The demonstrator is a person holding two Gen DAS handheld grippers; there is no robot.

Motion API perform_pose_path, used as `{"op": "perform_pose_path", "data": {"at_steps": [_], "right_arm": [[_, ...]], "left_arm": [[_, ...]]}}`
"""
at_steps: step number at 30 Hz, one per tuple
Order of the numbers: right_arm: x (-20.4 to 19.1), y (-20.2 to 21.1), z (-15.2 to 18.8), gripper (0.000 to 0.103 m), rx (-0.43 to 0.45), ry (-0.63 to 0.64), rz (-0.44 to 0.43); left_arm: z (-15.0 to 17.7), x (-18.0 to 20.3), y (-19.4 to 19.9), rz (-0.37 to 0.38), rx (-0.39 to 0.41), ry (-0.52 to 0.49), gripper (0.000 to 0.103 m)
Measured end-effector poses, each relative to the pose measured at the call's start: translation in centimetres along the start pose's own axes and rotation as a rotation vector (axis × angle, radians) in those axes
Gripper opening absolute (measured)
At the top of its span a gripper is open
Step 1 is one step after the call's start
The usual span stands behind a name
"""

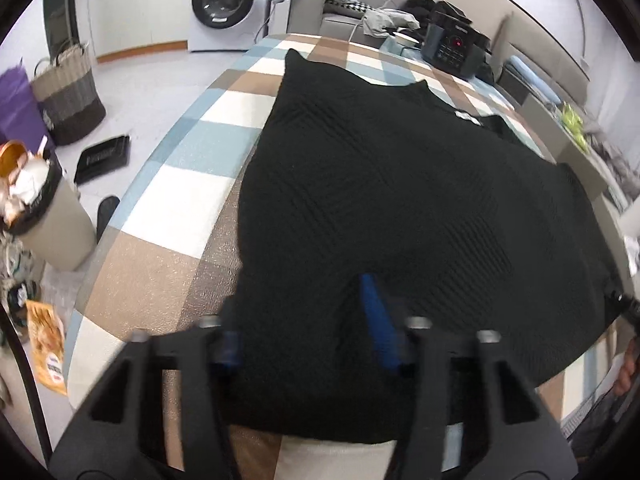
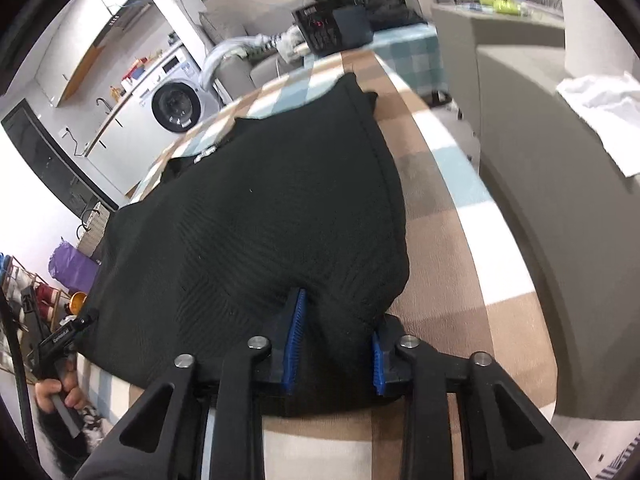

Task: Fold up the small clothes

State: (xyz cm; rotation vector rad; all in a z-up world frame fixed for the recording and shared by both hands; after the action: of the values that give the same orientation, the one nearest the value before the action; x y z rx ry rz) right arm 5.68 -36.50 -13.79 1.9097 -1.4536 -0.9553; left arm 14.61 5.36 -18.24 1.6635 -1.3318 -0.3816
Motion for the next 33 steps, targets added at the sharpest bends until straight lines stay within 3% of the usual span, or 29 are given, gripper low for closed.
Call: {"op": "perform_pose_path", "data": {"at_steps": [1, 3, 13, 17, 19, 22, 23, 25, 27, 33], "right_arm": [[-0.2, 0.0, 0.2, 0.018, 0.001, 0.011, 0.007], [-0.3, 0.1, 0.5, 0.015, 0.001, 0.018, 0.012], [-1.3, 2.1, 3.3, 0.014, -0.061, 0.013, -0.019], [-1.5, 3.0, 4.2, 0.018, -0.085, 0.015, -0.014], [-0.9, 3.1, 3.7, 0.025, -0.083, -0.010, -0.013], [0.7, 3.5, 1.3, 0.042, -0.039, -0.046, 0.014], [1.0, 3.5, 0.6, 0.044, -0.026, -0.051, 0.024], [1.7, 3.6, -1.1, 0.046, -0.007, -0.054, 0.041], [2.2, 3.2, -3.0, 0.063, 0.007, -0.054, 0.047], [3.4, 1.1, -8.6, 0.066, 0.048, -0.026, 0.036]], "left_arm": [[0.1, 0.1, 0.1, 0.011, -0.001, -0.009, 0.021], [0.1, 0.1, 0.4, 0.012, -0.005, -0.023, 0.016], [2.3, -1.7, 2.7, 0.023, -0.029, -0.012, 0.016], [2.5, -2.9, 3.7, 0.070, -0.046, 0.040, 0.019], [1.8, -3.2, 4.0, 0.097, -0.054, 0.072, 0.039], [0.2, -3.4, 5.0, 0.129, -0.018, 0.105, 0.052], [-0.8, -3.2, 5.2, 0.140, -0.002, 0.109, 0.056], [-2.5, -3.0, 5.4, 0.135, 0.023, 0.113, 0.075], [-4.8, -2.8, 5.1, 0.113, 0.053, 0.112, 0.077], [-11.1, -0.5, 1.8, 0.083, 0.070, 0.079, 0.077]]}}
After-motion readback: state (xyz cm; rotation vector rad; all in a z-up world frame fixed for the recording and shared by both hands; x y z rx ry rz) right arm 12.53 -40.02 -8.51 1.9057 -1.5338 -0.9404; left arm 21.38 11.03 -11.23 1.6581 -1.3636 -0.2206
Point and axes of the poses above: each gripper's, at about its wrist camera, not at the fingertips, and y roughly against the way its jaws point, x to its right, z to its underside, the point moved 9 cm from there along -y, roughly the way its jaws point, and after that the axes turned 15 degrees about y, right-handed, at the moved point
